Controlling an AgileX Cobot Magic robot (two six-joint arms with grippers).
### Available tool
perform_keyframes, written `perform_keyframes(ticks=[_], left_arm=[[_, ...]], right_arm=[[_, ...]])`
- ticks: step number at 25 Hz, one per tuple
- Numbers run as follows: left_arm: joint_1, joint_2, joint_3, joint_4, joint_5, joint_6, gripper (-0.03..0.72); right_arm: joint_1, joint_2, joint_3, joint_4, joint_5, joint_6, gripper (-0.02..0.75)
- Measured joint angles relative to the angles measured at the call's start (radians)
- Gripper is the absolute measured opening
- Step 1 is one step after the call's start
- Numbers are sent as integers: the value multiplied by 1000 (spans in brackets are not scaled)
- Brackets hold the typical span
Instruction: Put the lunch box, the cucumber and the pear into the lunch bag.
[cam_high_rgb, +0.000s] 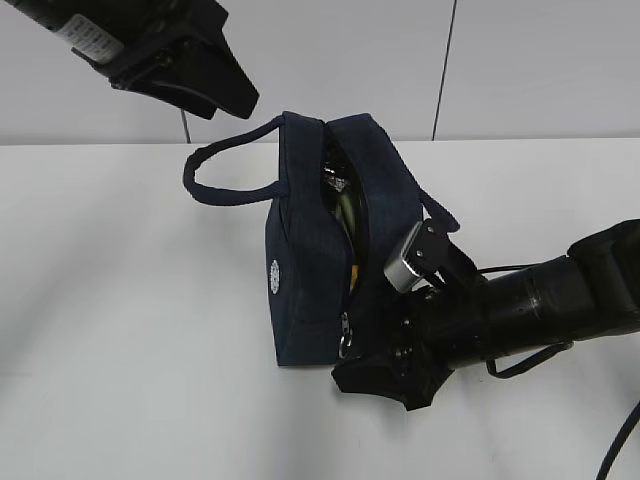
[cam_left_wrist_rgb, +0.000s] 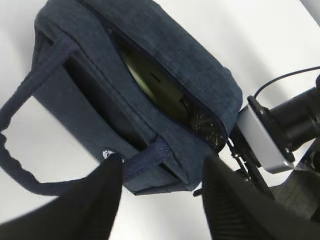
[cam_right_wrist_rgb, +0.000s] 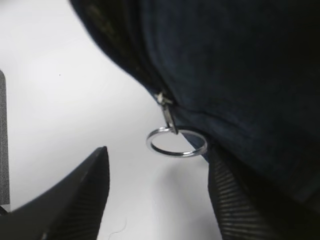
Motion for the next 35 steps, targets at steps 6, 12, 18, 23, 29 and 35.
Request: perform_keyframes(ticks=[6,12,18,23,29,35], left_arm=[[0,0,0,7,6,0,371],[0,0,0,19,6,0,371],[0,0,0,38,9,0,371],[0,0,0,38,9,0,371],[0,0,0,45,9,0,371],[0,0,0,45,10,0,371]], right_arm=[[0,14,-1,16,15,-8,469],[0,53,-1,45,74,-25,469],[0,64,-1,100,82,-67,469],[0,65,-11,111,98,-83,469],[0,65,-11,115,135,-83,469],[0,65,-13,115,123,-88,469]])
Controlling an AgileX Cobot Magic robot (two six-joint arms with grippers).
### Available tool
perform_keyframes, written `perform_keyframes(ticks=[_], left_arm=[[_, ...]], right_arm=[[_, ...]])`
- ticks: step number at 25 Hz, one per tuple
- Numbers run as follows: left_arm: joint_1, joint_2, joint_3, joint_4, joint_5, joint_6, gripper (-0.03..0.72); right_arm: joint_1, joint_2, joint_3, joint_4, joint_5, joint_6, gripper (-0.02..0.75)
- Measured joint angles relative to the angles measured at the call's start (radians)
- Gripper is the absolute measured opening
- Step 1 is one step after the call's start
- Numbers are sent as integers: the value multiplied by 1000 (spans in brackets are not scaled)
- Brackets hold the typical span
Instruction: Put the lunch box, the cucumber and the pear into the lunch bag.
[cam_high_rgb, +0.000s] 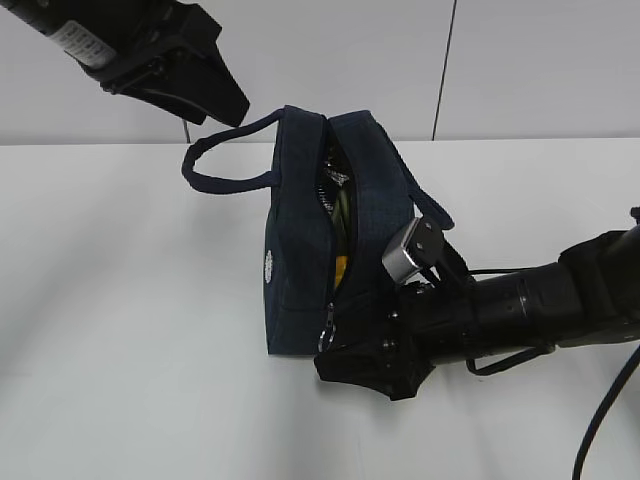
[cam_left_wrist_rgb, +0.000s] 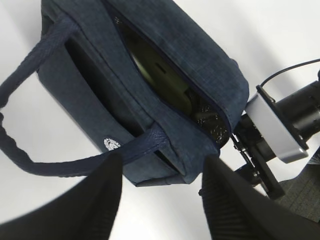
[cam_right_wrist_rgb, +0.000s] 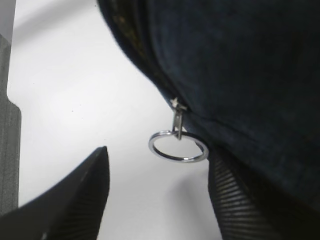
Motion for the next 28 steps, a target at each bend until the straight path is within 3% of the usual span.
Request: perform_keyframes(ticks=[22,28], left_arm=[[0,0,0,1,1,1,371],[0,0,0,1,4,1,371]], right_arm=[[0,44,-8,8,84,-2,465],[0,44,-8,8,45,-4,288]])
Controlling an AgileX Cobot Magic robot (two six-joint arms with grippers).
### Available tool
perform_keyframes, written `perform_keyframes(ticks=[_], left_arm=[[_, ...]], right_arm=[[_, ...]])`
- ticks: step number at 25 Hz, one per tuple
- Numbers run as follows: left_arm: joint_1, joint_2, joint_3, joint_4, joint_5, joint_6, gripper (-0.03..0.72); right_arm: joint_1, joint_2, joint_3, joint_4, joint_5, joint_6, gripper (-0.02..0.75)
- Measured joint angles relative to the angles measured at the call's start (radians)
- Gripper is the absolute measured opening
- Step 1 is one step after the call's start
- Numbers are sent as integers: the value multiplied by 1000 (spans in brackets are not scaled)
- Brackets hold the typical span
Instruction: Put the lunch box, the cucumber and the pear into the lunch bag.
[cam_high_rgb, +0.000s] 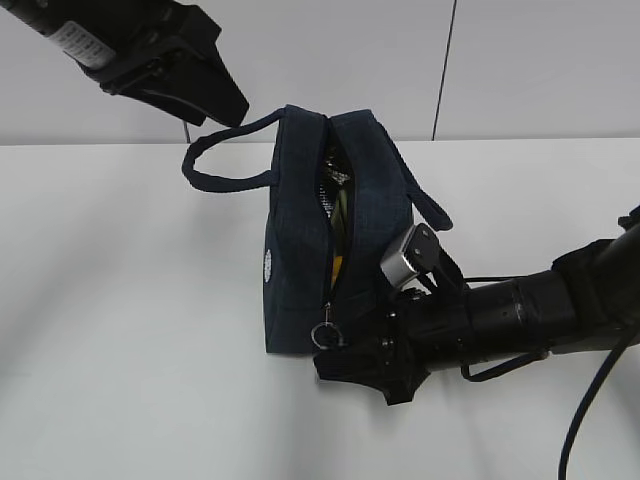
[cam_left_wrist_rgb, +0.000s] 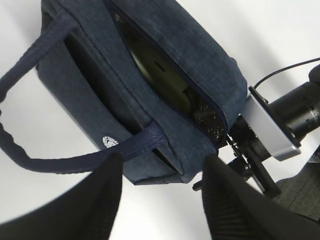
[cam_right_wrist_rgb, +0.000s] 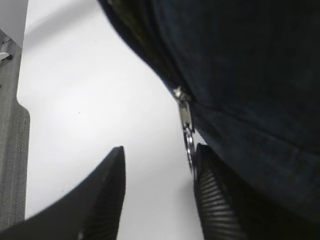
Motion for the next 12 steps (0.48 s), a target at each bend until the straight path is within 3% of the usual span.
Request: perform_keyframes(ticks=[3,12], left_arm=[[0,0,0,0,1,0,370],[0,0,0,0,1,0,370]], right_arm=[[0,0,-6,0,-4,0,229],[0,0,-25,0,-23,-2,170]])
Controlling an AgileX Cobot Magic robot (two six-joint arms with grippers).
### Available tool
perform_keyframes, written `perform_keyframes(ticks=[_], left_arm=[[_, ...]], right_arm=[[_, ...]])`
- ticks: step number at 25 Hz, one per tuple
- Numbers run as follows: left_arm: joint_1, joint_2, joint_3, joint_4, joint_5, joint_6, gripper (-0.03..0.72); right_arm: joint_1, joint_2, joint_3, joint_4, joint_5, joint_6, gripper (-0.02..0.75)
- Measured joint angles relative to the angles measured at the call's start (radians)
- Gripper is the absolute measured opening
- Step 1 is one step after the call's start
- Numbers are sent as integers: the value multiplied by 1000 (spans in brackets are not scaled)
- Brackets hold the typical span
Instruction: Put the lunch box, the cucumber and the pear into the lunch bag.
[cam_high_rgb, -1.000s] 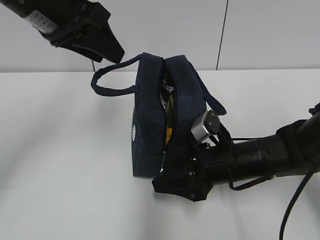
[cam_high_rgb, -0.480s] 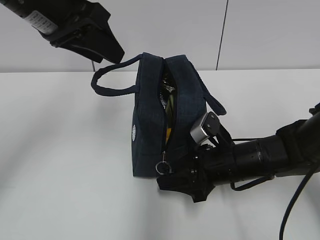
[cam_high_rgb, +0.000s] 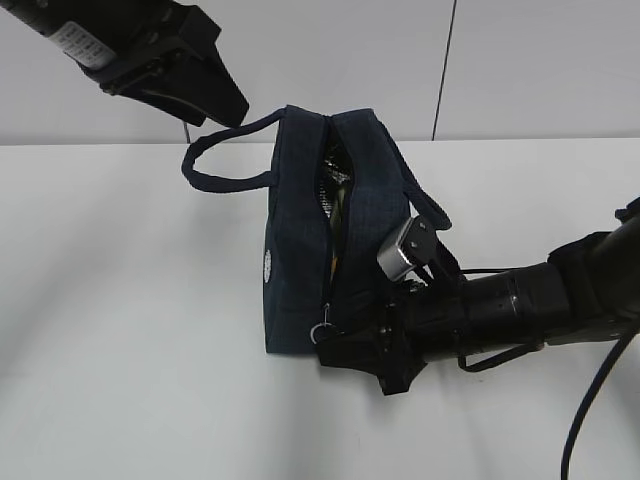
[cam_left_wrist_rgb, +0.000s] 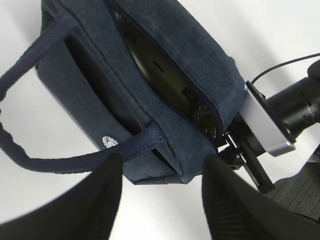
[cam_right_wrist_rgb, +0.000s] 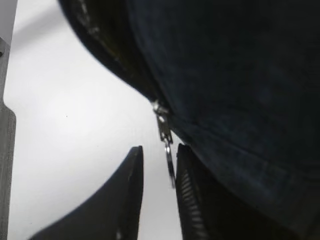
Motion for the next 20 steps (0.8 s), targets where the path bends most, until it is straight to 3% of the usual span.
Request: perform_keyframes(ticks=[5,9,20], left_arm=[[0,0,0,0,1,0,370],[0,0,0,0,2,0,370],[0,0,0,0,16,0,370]], right_arm=[[0,0,0,1,-25,12,-2],[0,-2,0,-20,-31,76,-15],[0,-194,0,-285,-133,440,-16]])
